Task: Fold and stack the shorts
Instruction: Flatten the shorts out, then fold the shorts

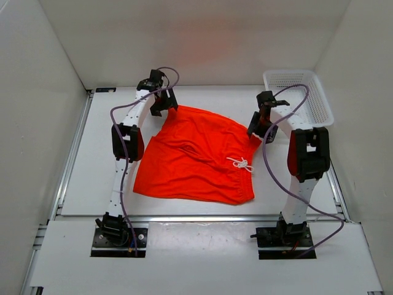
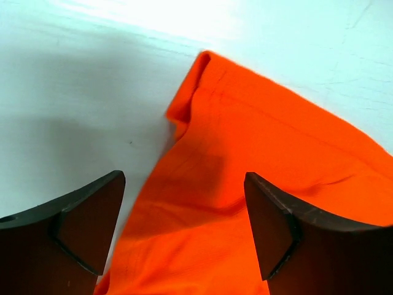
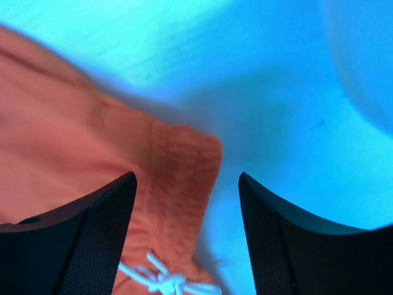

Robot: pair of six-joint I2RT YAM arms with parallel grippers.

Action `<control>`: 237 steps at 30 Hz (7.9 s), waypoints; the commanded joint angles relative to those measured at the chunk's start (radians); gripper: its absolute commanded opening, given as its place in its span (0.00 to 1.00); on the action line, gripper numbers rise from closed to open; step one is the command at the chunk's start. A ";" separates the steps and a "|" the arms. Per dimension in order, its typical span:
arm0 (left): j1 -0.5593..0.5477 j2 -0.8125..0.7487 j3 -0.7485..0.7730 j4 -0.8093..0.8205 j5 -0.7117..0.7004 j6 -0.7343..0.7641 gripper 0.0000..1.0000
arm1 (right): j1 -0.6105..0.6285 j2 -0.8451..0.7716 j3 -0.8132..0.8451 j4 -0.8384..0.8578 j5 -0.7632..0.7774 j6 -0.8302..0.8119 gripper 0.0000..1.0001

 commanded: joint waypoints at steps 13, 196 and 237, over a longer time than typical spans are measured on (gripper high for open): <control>0.067 -0.005 -0.053 0.069 0.081 -0.036 0.10 | 0.081 0.175 0.160 -0.014 0.040 -0.050 0.14; 0.116 -0.534 -0.906 0.143 0.124 -0.142 0.10 | 0.026 0.092 0.038 0.171 -0.198 0.161 0.02; 0.172 -0.966 -1.318 0.086 0.057 -0.051 0.60 | 0.029 -0.397 -0.561 0.205 -0.130 0.032 0.86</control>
